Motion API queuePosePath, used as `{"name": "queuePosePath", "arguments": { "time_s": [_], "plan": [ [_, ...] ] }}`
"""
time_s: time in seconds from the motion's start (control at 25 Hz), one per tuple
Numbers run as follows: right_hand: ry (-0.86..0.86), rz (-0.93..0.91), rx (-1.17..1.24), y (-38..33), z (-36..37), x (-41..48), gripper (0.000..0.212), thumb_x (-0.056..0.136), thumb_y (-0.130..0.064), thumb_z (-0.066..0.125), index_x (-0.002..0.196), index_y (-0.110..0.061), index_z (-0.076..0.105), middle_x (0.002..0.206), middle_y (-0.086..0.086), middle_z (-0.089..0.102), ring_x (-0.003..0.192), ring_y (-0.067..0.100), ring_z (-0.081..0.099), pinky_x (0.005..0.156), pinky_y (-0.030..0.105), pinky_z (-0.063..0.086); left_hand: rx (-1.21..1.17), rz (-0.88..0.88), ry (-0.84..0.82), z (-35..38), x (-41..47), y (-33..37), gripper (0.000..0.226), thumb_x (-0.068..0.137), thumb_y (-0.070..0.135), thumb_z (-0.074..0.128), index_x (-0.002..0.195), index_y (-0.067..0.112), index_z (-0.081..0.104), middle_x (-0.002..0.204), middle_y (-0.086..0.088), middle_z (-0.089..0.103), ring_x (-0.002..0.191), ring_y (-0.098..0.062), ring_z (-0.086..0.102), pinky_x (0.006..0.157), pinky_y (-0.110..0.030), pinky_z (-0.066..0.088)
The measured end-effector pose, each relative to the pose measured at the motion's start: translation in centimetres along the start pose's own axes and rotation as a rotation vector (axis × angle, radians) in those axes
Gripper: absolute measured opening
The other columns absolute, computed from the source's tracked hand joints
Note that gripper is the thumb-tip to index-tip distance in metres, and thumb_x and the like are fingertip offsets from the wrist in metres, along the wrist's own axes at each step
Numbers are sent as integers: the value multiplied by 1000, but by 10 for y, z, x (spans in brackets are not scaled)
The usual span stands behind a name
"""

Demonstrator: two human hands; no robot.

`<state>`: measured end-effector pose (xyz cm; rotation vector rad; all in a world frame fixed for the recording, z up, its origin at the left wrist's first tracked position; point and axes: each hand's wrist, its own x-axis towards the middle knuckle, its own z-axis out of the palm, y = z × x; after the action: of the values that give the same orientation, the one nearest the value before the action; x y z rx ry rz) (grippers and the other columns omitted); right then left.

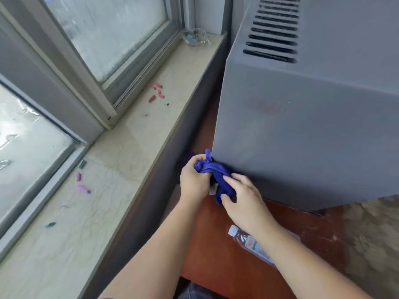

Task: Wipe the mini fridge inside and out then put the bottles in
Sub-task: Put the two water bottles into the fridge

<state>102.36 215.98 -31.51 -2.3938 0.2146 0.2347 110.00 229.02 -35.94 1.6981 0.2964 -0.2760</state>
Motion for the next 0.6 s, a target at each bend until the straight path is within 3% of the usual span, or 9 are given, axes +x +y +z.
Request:
{"name": "queuePosePath", "arguments": {
  "time_s": [0.08, 0.16, 0.24, 0.32, 0.36, 0.4, 0.44, 0.52, 0.6],
  "plan": [
    [-53, 64, -36, 5, 10, 1, 56, 95, -19, 63, 149, -15, 50, 159, 2, 37, 146, 16, 35, 116, 15, 17, 135, -34, -24, -1, 7, -14, 30, 78, 14, 62, 99, 34, 70, 80, 5, 76, 75, -19, 73, 68, -34, 59],
    [-84, 115, -69, 13, 11, -3, 54, 96, -23, 62, 149, -19, 51, 160, 0, 37, 145, 16, 38, 115, 16, 19, 236, -50, -42, -2, 11, -24, 29, 81, 13, 65, 104, 32, 67, 87, 11, 75, 81, -14, 70, 72, -27, 54],
    [-95, 159, -86, 23, 7, -11, 49, 97, -26, 61, 145, -21, 55, 157, -2, 41, 140, 16, 44, 114, 19, 22, 341, -13, -108, -5, 5, -34, 42, 81, 10, 65, 119, 29, 63, 106, 11, 73, 95, -12, 68, 75, -19, 53],
    [-102, 197, -110, 37, 1, -24, 45, 96, -26, 61, 141, -22, 59, 154, -2, 45, 140, 16, 43, 114, 18, 21, 550, 54, -200, -9, -3, -47, 64, 80, 6, 66, 141, 22, 55, 139, -3, 61, 127, -21, 58, 103, -24, 48],
    [-105, 220, -119, 46, -1, -32, 43, 96, -25, 62, 139, -22, 61, 153, -1, 46, 140, 16, 43, 113, 17, 21, 666, 50, -221, -14, -8, -54, 75, 80, 5, 67, 151, 19, 46, 154, -12, 47, 143, -27, 44, 117, -29, 34],
    [-103, 248, -126, 56, -3, -40, 42, 95, -24, 63, 137, -22, 63, 152, -1, 47, 139, 16, 44, 112, 17, 21, 724, 32, -193, -20, -13, -60, 82, 80, 6, 69, 156, 19, 40, 161, -17, 34, 149, -32, 32, 123, -32, 23],
    [-97, 277, -138, 69, -8, -51, 41, 94, -24, 64, 136, -22, 63, 151, -1, 47, 139, 17, 45, 112, 17, 22, 717, 24, -130, -23, -22, -66, 85, 79, 7, 71, 156, 19, 39, 161, -21, 30, 149, -35, 29, 123, -35, 19],
    [-98, 334, -164, 95, -15, -72, 44, 94, -26, 65, 138, -24, 61, 154, -1, 42, 141, 19, 41, 116, 25, 25, 641, 52, 43, -26, -45, -79, 81, 76, 6, 73, 151, 16, 45, 150, -22, 38, 137, -38, 38, 118, -37, 25],
    [-119, 376, -173, 120, -21, -93, 52, 94, -29, 67, 144, -26, 54, 160, 1, 33, 147, 22, 33, 119, 35, 29, 593, 77, 112, -14, -73, -90, 71, 76, 5, 72, 144, 14, 51, 139, -17, 42, 127, -36, 44, 114, -36, 30]
  ]
}}
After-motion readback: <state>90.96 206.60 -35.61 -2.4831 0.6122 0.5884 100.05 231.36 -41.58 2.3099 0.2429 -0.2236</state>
